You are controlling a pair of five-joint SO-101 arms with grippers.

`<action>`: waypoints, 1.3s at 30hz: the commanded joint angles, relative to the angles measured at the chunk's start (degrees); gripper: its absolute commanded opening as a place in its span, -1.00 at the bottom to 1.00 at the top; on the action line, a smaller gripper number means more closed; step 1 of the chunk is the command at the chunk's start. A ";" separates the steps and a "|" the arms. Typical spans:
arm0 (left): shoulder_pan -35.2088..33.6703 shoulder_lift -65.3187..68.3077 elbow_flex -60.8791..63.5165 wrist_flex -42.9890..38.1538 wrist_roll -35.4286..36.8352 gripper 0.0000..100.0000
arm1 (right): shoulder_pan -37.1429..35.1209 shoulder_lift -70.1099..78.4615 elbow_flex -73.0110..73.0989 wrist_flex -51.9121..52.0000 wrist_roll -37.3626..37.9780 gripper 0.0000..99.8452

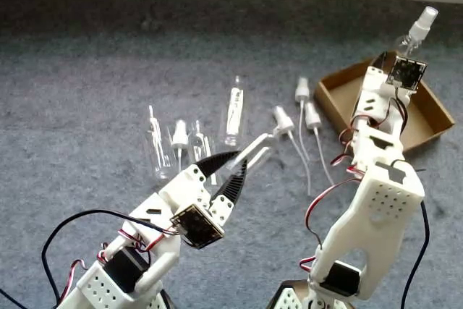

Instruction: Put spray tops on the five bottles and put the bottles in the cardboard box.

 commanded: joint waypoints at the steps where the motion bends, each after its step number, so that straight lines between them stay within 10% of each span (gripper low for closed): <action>1: 0.66 -0.40 1.27 0.18 0.35 -0.99 | -0.75 2.07 -0.48 -1.98 -0.70 -0.63; 39: 0.66 -0.40 1.27 0.18 0.35 -0.99 | -0.48 6.55 3.82 -12.97 3.25 -0.49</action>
